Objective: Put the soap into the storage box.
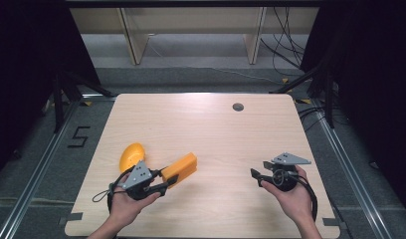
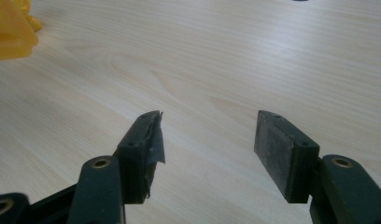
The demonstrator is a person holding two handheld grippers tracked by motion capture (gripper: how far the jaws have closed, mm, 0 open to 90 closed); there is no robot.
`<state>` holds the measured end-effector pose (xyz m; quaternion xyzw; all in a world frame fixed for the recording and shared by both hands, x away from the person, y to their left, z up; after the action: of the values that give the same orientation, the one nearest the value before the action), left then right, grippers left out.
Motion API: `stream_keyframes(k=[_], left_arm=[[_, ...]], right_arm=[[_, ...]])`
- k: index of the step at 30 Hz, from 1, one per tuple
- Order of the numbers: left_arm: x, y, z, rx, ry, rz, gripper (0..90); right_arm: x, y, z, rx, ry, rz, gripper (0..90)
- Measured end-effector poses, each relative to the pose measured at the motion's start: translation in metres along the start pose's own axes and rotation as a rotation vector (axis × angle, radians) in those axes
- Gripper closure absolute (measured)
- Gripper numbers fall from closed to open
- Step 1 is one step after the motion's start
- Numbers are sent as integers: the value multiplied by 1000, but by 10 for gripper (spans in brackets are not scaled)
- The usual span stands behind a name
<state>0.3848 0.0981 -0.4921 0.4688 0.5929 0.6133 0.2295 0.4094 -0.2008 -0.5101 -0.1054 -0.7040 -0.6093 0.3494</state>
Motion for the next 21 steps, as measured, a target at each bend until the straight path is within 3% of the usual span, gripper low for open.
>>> stream_keyframes(k=[5,6,10,13,20,21], left_arm=[[9,2,10,17,42,-20,604],[14,2,15,26,61,-27,604],[21,1,21,39,90,-28,604],[27,2,26,38,107,-39,604],[43,2,39,58,174,-48,604],[45,1,41,58,179,-51,604]], right_arm=[[2,2,-4,2,-16,-36,424],[3,1,0,-34,2,-19,425],[2,0,-4,-6,-10,-25,425],[1,-2,0,-11,17,-21,424],[1,-2,1,18,0,-18,424],[1,-4,5,-1,33,-3,423]])
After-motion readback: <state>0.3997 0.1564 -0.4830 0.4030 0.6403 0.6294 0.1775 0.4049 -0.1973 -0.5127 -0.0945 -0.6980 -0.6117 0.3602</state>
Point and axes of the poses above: each handheld gripper's, and its own axes: x roughly backward along the jaws, y roughly out of its top, z roughly to its left, the point moved 10 cm from there along -x, roughly forward along the jaws, and after that the axes turned 12 degrees about -y, right-handed, at the moved point
